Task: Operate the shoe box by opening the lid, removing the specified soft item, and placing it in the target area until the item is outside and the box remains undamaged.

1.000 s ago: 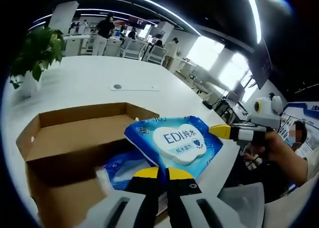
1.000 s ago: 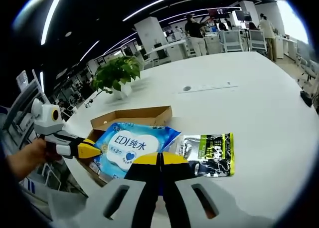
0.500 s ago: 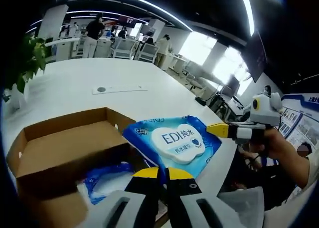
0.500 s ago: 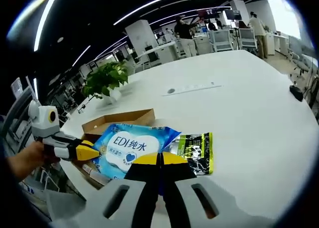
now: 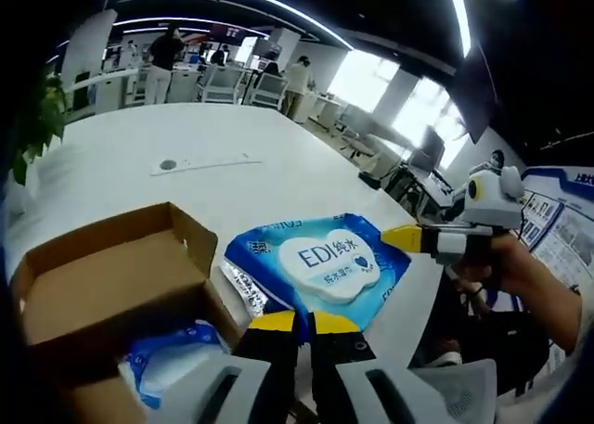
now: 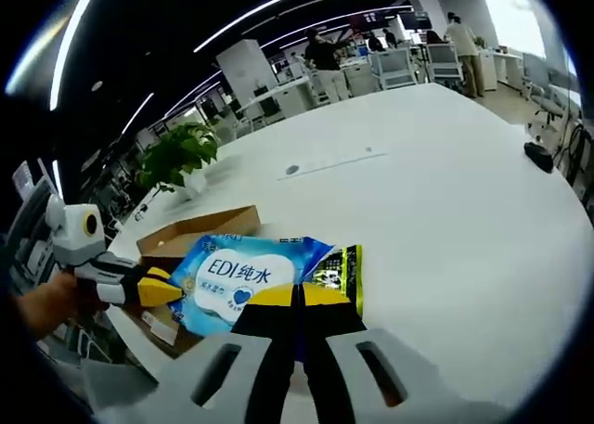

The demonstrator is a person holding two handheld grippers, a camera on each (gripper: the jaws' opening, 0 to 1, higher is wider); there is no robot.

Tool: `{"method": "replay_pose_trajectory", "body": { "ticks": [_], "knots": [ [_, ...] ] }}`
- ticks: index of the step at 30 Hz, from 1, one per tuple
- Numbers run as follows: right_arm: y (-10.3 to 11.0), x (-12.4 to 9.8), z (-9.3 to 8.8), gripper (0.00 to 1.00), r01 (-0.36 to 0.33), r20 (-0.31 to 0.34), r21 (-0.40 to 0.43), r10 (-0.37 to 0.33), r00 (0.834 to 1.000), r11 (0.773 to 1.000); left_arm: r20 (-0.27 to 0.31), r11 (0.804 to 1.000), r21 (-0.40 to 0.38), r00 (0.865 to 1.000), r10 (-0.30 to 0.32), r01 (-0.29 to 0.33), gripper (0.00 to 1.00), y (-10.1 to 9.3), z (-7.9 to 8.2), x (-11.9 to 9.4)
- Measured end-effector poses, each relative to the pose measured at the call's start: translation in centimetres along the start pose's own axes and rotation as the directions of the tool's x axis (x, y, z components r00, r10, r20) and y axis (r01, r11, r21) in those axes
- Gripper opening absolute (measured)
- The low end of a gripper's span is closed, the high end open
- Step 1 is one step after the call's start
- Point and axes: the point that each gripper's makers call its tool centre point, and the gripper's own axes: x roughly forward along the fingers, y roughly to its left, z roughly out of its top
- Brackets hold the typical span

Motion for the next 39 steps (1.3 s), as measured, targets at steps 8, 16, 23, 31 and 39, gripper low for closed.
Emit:
{"method": "replay_pose_trajectory", "body": {
  "ticks": [8, 16, 23, 31, 39],
  "knots": [
    [-2.1, 2.0, -0.2, 0.00, 0.013, -0.030, -0.007, -0.013, 0.999, 1.000, -0.040, 1.000, 0.012, 0.999, 0.020, -0.019, 0.02, 0.7, 0.3, 2.3],
    [-3.7, 4.5, -0.6, 0.00, 0.016, -0.068, -0.016, -0.017, 0.998, 1.000, -0.112, 0.996, 0.074, 0.992, 0.061, -0.053, 0.02, 1.9, -0.2, 4.4],
    [-4.8, 6.1, -1.3, 0.00, 0.024, -0.097, -0.022, -0.026, 0.995, 0.999, -0.180, 0.984, 0.163, 0.978, 0.104, -0.075, 0.03, 2.8, -0.7, 6.0],
    [-5.7, 7.3, -2.0, 0.00, 0.024, -0.111, -0.022, -0.026, 0.993, 0.999, -0.231, 0.960, 0.266, 0.961, 0.150, -0.086, 0.03, 3.3, -0.9, 7.0],
    [-5.6, 7.8, -2.4, 0.00, 0.019, -0.108, -0.021, -0.022, 0.994, 1.000, -0.270, 0.933, 0.350, 0.945, 0.187, -0.085, 0.03, 3.7, -1.8, 7.3]
  ]
}}
